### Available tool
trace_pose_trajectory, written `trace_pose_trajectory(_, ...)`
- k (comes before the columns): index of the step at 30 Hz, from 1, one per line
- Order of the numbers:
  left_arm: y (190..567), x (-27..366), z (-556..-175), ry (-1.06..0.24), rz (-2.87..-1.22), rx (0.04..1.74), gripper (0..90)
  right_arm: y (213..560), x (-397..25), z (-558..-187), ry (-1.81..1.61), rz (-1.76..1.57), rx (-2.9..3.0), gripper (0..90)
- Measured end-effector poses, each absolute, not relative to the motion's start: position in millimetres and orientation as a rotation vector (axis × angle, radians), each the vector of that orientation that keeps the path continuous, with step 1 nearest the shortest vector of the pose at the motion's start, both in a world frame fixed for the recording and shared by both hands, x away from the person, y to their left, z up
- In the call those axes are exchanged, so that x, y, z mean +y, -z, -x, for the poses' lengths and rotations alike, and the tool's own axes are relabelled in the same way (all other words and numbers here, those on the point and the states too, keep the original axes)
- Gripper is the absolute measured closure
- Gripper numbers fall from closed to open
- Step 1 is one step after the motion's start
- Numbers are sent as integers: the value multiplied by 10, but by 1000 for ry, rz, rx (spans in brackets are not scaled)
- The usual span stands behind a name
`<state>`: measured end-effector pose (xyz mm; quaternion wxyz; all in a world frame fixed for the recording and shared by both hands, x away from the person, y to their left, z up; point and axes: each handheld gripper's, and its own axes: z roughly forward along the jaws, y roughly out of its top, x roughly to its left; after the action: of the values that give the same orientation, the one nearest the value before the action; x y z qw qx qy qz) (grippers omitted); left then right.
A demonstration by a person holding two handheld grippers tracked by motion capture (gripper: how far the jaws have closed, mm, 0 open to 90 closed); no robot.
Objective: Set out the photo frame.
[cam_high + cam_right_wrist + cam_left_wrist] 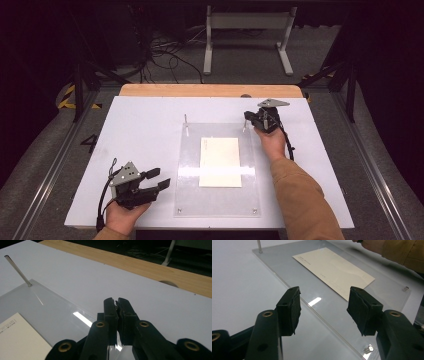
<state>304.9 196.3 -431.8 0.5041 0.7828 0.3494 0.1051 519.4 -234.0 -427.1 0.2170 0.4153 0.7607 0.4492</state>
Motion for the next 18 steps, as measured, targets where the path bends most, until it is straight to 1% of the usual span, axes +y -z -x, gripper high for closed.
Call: trace_pose_trajectory(18,4326,1990,-3096,-270,-1879,853,437,4244,-2374,-5344,-1283,-1273,2130,864)
